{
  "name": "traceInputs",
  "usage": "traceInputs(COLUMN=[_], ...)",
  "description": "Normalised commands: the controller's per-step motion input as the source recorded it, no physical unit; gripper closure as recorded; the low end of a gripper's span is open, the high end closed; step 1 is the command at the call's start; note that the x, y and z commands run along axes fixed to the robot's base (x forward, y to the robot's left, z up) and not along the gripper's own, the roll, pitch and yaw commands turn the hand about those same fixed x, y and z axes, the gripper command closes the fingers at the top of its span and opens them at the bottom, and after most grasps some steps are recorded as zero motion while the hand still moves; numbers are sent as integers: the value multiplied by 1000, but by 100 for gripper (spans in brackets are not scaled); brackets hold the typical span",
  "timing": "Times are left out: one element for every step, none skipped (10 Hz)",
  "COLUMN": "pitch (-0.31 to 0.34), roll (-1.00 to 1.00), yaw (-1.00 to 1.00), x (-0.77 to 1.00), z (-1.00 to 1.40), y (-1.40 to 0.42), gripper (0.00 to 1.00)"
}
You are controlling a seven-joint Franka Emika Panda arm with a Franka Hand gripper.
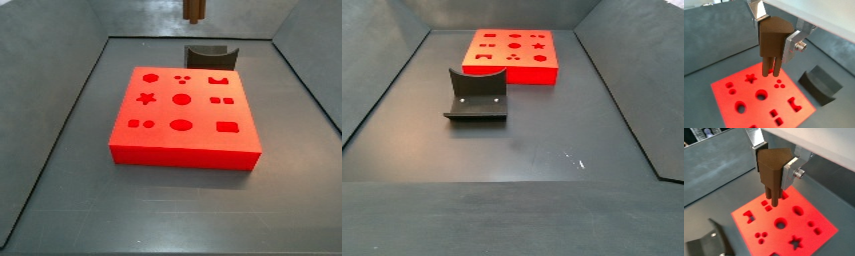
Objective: Insert the 3 prong object.
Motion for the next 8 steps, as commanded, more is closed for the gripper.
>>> traceInputs(pitch=[96,183,280,326,287,183,87,84], roll=[234,23,0,-83,-113,-67,-56,-67], yaw=[0,0,0,-26,-86,-140,-494,-686], x=[114,129,163,134,157,49,26,49], z=[-334,-580,-520,-460,-571,-577,-483,-409], y=[509,569,523,480,320,200,0,0], gripper=[100,100,100,100,100,100,100,100])
